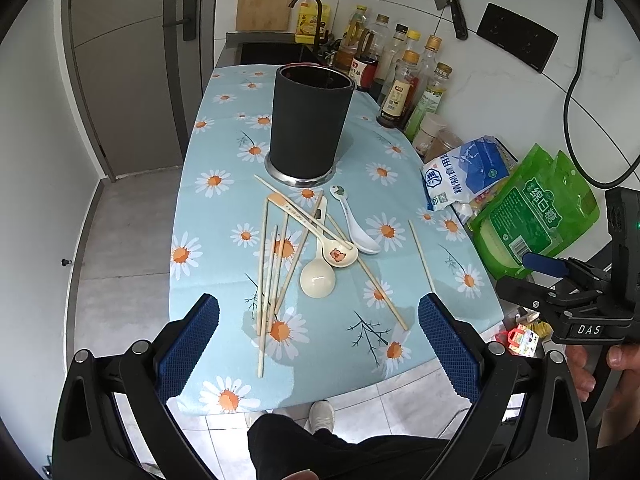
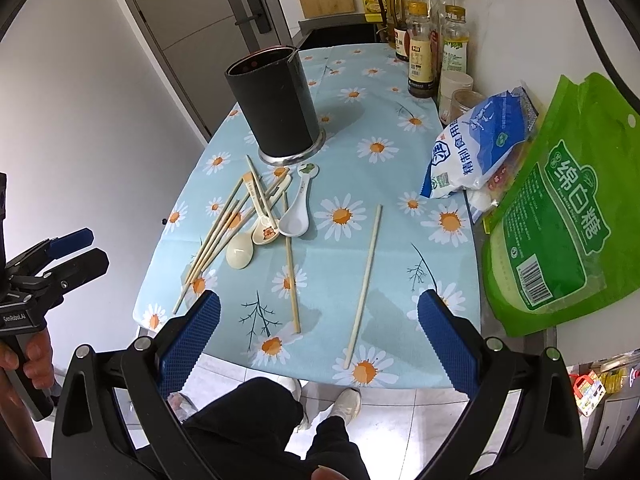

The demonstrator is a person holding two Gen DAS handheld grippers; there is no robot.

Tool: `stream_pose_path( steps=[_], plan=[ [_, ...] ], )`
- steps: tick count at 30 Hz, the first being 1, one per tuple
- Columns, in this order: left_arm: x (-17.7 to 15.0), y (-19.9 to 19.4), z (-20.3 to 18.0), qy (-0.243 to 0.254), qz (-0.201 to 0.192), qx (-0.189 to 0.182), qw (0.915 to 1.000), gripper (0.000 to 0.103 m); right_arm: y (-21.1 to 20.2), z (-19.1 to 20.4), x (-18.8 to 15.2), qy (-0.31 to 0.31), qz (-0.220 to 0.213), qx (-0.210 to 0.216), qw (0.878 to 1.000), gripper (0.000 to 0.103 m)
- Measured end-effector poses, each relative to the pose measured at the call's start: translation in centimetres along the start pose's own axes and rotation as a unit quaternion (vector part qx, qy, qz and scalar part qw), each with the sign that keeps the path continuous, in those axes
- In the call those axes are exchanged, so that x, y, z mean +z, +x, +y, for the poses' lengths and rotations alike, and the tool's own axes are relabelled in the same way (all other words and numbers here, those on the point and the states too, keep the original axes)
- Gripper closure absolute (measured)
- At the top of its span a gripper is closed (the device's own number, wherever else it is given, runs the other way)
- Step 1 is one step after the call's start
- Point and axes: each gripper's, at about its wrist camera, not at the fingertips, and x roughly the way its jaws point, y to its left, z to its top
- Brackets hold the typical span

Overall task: Organize utensils
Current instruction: 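Lower the right tool onto a lone chopstick and close on it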

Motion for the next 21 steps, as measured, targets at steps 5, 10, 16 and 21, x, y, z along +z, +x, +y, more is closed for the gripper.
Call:
stream_pose_path(
  steps=[5, 10, 16, 21],
  plan=[
    [0.1, 1.0, 0.2, -0.005, 0.015, -0.003, 0.9999, 0.007, 0.9, -0.6, 0.4, 0.005, 0.016, 0.001, 1.0, 0.005],
    [0.2, 3.0, 1.0, -0.006, 0.044, -0.005, 0.999, 0.007, 3.2, -1.9, 1.4, 0.04, 0.055, -0.006, 0.998, 0.005],
    [0.5, 5.3, 3.3, -0.019, 0.062, -0.018, 0.9977, 0.007, 6.3, -2.3, 2.7, 0.039, 0.102, -0.03, 0.994, 0.023],
    [0.5, 7.0, 5.3, -0.031, 0.073, -0.023, 0.9966, 0.007, 9.8, -3.2, 3.5, 0.059, 0.167, -0.022, 0.984, 0.051]
  ],
)
